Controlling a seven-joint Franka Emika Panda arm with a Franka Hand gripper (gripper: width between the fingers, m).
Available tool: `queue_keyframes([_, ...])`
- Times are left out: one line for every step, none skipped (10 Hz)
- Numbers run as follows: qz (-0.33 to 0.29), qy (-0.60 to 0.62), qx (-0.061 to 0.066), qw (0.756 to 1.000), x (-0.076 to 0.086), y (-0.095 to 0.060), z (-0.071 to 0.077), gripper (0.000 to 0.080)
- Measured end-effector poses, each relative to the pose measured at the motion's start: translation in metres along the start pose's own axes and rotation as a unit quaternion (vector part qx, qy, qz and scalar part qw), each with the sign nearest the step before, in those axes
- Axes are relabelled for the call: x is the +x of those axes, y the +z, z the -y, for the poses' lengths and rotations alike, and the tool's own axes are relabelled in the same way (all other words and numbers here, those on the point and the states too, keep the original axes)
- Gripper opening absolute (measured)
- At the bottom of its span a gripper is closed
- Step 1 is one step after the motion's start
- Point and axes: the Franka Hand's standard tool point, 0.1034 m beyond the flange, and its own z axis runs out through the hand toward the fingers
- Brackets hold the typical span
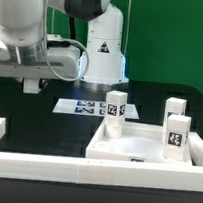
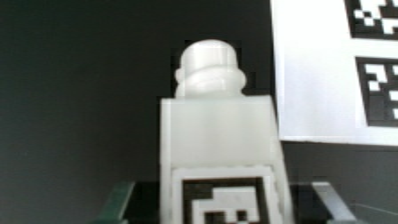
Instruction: Assemble square table
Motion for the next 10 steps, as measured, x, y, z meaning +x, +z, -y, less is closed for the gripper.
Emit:
queue_keyframes([-0.037,-0.002,-0.004,0.999,0.006,-0.001,-0.001,0.0284])
queue_keyframes([-0.085,0.009,0.0,0.996,0.012,0.0,0.002,0.0284])
queue_keyframes([-0.116,0.018,0.007,0.993,0.017,-0.006,0.01,0.0284])
queue_keyframes([-0.154,0.025,0.01,0.988,0.027,-0.017,0.016,0.0284])
queue_keyframes([-0.172,0.024,0.007,0.985,0.034,-0.025,0.02,0.0284])
queue_keyframes([-0.205,0.03,0.006,0.978,0.045,-0.036,0.024,0.0284])
queue_keyframes([-0.224,0.029,0.001,0.974,0.051,-0.047,0.028,0.0284])
queue_keyframes([-0.263,0.034,-0.007,0.964,0.059,-0.061,0.028,0.0284])
queue_keyframes([-0.298,0.042,-0.015,0.953,0.062,-0.066,0.027,0.0284])
queue_keyframes([-0.333,0.047,-0.029,0.941,0.059,-0.06,0.019,0.0284])
